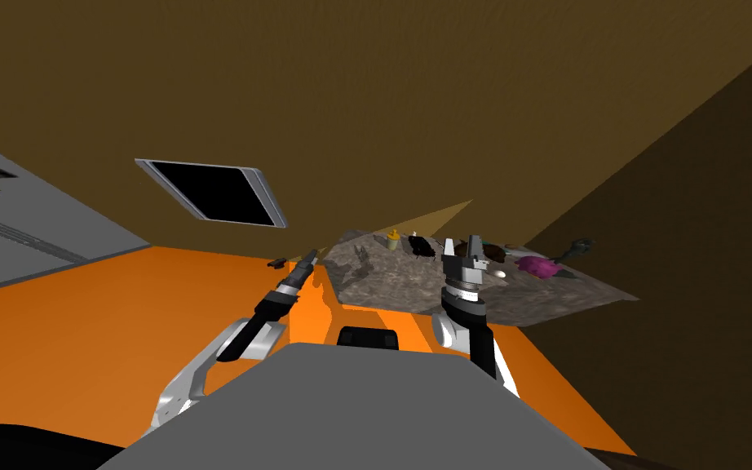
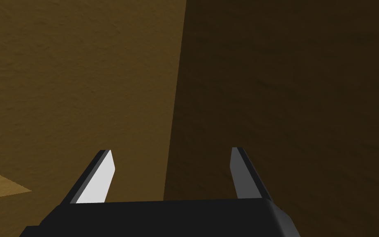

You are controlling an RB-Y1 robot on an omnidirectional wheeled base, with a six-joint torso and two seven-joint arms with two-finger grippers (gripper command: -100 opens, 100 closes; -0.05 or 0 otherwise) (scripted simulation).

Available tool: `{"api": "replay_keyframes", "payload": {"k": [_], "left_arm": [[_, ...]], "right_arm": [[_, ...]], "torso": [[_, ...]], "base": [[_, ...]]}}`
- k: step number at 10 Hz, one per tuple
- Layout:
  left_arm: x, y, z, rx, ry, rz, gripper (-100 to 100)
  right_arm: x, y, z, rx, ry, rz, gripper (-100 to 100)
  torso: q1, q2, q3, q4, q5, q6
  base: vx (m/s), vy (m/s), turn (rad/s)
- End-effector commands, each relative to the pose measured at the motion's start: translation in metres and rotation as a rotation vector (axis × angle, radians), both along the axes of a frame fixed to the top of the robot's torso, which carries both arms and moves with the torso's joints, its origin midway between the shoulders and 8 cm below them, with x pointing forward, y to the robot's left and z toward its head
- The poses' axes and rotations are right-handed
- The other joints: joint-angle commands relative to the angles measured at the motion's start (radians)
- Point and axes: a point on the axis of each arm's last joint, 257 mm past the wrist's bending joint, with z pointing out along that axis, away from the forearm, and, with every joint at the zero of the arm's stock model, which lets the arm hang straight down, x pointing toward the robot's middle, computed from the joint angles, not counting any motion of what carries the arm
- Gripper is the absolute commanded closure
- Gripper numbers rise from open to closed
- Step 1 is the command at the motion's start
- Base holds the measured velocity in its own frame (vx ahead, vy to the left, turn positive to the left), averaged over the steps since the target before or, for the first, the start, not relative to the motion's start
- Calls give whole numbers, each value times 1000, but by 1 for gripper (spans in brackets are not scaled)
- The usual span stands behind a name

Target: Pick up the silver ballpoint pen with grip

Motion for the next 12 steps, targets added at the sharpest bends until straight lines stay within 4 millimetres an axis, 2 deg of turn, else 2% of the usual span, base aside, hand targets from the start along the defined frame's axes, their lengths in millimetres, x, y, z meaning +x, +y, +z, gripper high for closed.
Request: {"api": "replay_keyframes", "payload": {"k": [1, 2, 3, 4, 5, 6, 7, 8, 9, 10, 12], "left_arm": [[1, 3, -7, 18, 32, -16, -100], [1, 9, -22, 8, 84, -19, -100], [1, 9, -22, 31, 89, -31, -100], [1, 15, -37, 18, 143, -30, -100], [1, 15, -36, 46, 150, -45, -100], [0, 23, -52, 33, 205, -42, -100], [0, 23, -52, 62, 212, -56, -100], [-2, 31, -67, 50, 268, -51, -100], [-2, 31, -67, 77, 274, -64, -100], [-5, 41, -82, 65, 331, -55, -100], [-4, 41, -81, 101, 339, -71, -100]], "right_arm": [[0, 0, 0, 0, 0, 0, 0], [0, 0, 0, 0, 0, 0, 0], [0, 0, 0, 0, 0, 0, 0], [0, 0, 0, 0, 0, 0, 0], [0, 0, 0, 0, 0, 0, 0], [0, 0, 0, 0, 0, 0, 0], [0, 0, 0, 0, 0, 0, 0], [0, 0, 0, 0, 0, 0, 0], [0, 0, 0, 0, 0, 0, 0], [0, 0, 0, 0, 0, 0, 0], [0, 0, 0, 0, 0, 0, 0]], "torso": [[0, 0, 0, 0, 0, 0], [0, 0, 0, 0, 0, 0], [0, 0, 0, 0, 0, 0], [0, 0, 0, 0, 0, -1], [0, 0, 0, 0, 0, 0], [0, 0, 0, 0, 0, -1], [-1, -1, 0, 0, 0, 0], [-1, -1, 0, 0, 0, -1], [-1, -1, 0, 0, 0, 0], [-1, -1, 0, 0, 0, -1], [-1, -1, -1, 0, 0, -1]], "base": [[-7, 20, -112], [-9, 19, -185], [-7, 19, -104], [-5, 17, -227], [-6, 20, -96], [-5, 13, -210], [-6, 14, -112], [-4, 11, -220], [-2, 14, -102], [0, 7, -216], [0, 6, -44]]}}
